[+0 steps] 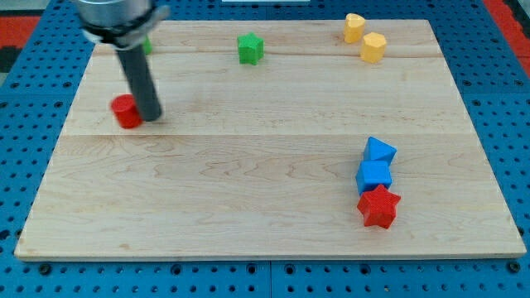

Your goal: Separate the blue triangle from the blue cube

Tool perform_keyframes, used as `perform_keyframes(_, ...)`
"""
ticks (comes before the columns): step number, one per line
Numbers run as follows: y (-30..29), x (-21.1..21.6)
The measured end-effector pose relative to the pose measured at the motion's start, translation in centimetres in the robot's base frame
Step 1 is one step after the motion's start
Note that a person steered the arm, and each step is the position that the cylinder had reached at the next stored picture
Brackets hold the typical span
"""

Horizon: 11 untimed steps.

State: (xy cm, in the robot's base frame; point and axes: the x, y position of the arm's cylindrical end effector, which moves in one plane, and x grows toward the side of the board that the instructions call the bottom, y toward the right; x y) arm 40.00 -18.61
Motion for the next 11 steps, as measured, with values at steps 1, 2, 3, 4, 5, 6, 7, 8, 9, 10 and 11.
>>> perform_keyframes(1, 4.1, 0.0)
perform_keyframes(2, 14.0, -0.9)
perform_keyframes(3, 27.1, -1.8)
perform_keyframes(4, 40.7, -0.1)
perform_keyframes(5, 44.9, 7.9)
perform_keyframes(6, 39.9, 13.4)
perform_keyframes(7, 37.0, 10.7)
perform_keyframes(8, 35.3, 7.4)
perform_keyframes(9, 36.9, 11.0)
perform_keyframes(10, 32.9, 12.9)
perform_keyframes(11, 31.6, 11.3)
